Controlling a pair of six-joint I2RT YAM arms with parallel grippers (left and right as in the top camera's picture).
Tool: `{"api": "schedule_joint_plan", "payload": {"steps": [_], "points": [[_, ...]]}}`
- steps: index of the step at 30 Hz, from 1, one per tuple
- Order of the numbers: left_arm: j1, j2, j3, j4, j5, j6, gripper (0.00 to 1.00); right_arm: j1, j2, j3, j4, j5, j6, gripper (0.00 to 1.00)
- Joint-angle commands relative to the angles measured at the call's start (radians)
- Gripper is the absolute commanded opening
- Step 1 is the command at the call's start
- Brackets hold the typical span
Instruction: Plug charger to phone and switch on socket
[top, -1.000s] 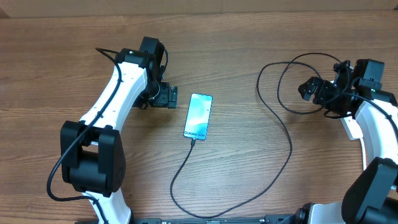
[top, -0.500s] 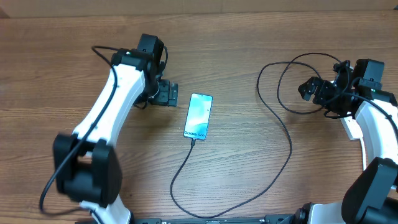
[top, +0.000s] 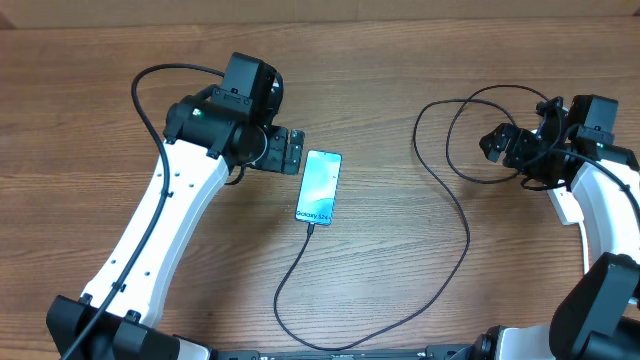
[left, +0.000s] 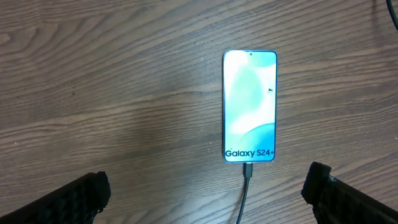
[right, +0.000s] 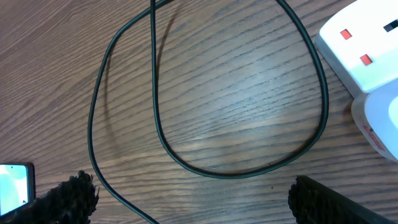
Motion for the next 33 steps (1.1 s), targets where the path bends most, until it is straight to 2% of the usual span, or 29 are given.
{"api": "schedule_joint_plan", "payload": {"steps": [1, 12, 19, 25, 27, 33], "points": [[0.003, -0.009, 0.008, 0.0, -0.009, -0.018, 1.0, 0.002, -0.005, 0.012, 0.003, 0.01, -0.004, 1.0], [0.003, -0.009, 0.006, -0.002, -0.032, 0.003, 1.0, 0.002, -0.005, 0.012, 0.003, 0.01, -0.004, 1.0], [0.003, -0.009, -0.058, 0.038, -0.024, 0.009, 1.0, 0.002, -0.005, 0.012, 0.003, 0.01, -0.004, 1.0], [0.003, -0.009, -0.177, 0.24, 0.014, 0.01, 1.0, 0.002, -0.005, 0.012, 0.003, 0.01, -0.004, 1.0], [0.003, -0.009, -0.267, 0.373, 0.055, 0.01, 1.0, 0.002, -0.005, 0.012, 0.003, 0.01, -0.004, 1.0], [0.003, -0.01, -0.461, 0.637, 0.119, 0.009, 0.99, 0.002, -0.005, 0.012, 0.003, 0.01, -0.004, 1.0]]}}
